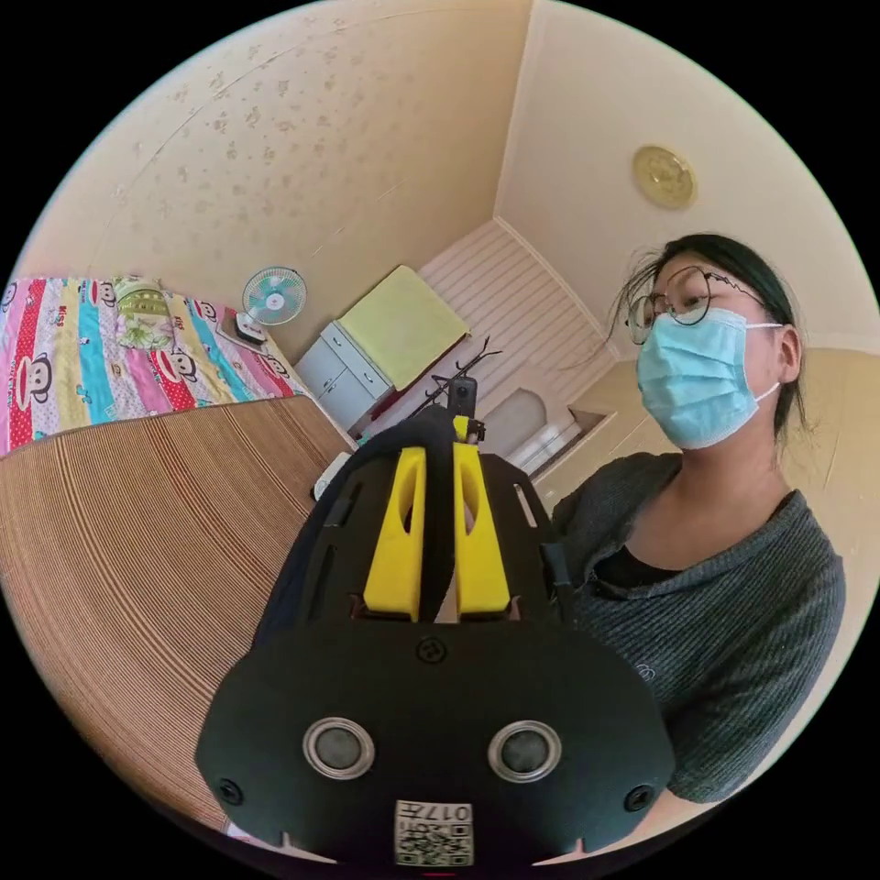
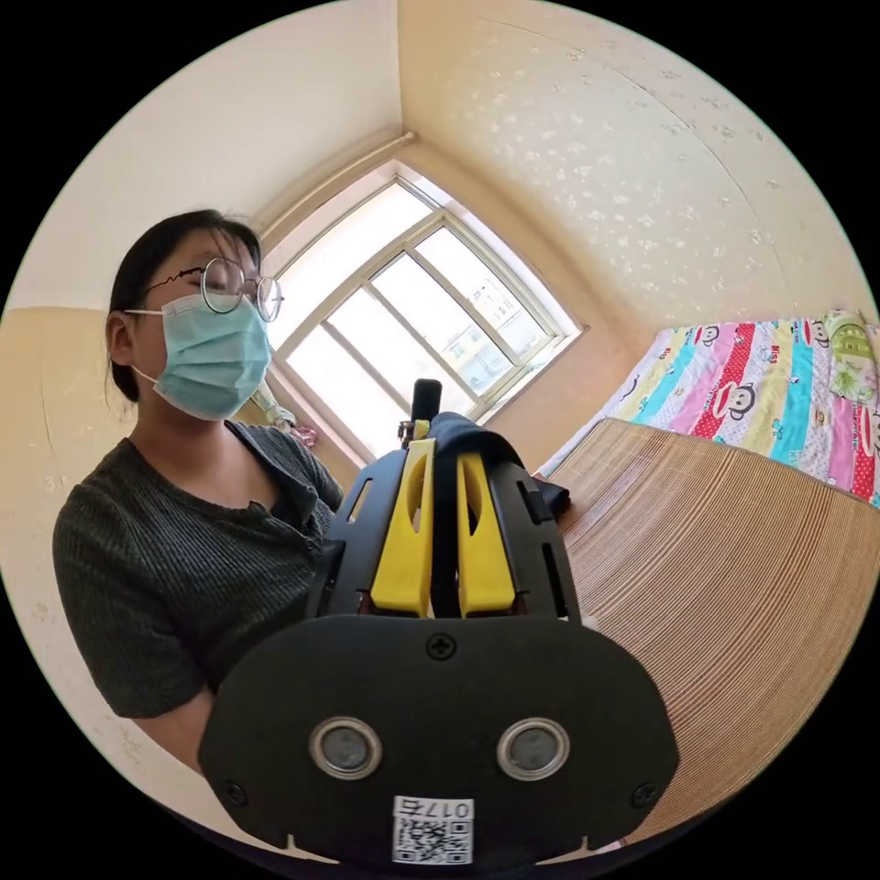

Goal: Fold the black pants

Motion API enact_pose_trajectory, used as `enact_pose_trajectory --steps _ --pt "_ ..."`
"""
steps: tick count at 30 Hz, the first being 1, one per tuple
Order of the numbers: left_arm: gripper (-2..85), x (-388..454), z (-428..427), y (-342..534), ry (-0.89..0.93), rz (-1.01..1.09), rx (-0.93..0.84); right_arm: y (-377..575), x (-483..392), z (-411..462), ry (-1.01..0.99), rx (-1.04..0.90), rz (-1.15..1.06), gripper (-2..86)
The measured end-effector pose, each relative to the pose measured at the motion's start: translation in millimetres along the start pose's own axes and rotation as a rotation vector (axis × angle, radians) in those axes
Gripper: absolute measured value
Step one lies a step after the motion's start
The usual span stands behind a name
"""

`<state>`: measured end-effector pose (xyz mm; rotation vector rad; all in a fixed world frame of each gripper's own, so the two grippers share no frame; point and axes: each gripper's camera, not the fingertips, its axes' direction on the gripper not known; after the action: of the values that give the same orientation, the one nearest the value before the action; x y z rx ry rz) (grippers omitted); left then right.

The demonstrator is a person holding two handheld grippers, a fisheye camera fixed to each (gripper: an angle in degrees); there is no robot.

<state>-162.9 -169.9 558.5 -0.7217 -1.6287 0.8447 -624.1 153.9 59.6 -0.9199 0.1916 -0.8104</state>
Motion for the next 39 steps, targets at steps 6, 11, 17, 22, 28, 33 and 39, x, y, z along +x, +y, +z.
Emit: enact_pose_trajectory --steps 6,11,17,22,28,33,39 --pt "5.1 -118.6 19.8 -40.5 -0.241 -0.172 -0.088 -32.4 123.7 35.5 0.229 -0.108 0.196 0.4" --pt "5.1 -258.0 40.8 -30.9 -0.385 -0.333 -0.144 -29.3 234.1 77.5 0.318 -0.214 0.311 0.8" --pt "5.1 -293.3 83.2 83.6 -0.440 -0.367 -0.327 83.9 232.4 133.4 0.375 -0.356 0.389 2.6" --pt "5.9 -305.9 123.2 224.1 -0.356 -0.635 -0.449 243.4 213.0 140.4 0.427 -0.368 0.716 7.2" --pt "15.6 -343.3 119.3 270.5 -0.331 -0.800 -0.392 318.2 226.9 110.7 0.376 -0.245 1.037 13.4" --pt "24.2 -393.7 81.0 204.5 -0.455 -0.742 -0.200 242.6 258.9 91.8 0.384 -0.094 0.891 19.7" --pt "26.4 -493.5 103.5 181.0 -0.374 -0.793 -0.308 226.4 339.2 149.7 0.269 -0.261 0.962 23.6"
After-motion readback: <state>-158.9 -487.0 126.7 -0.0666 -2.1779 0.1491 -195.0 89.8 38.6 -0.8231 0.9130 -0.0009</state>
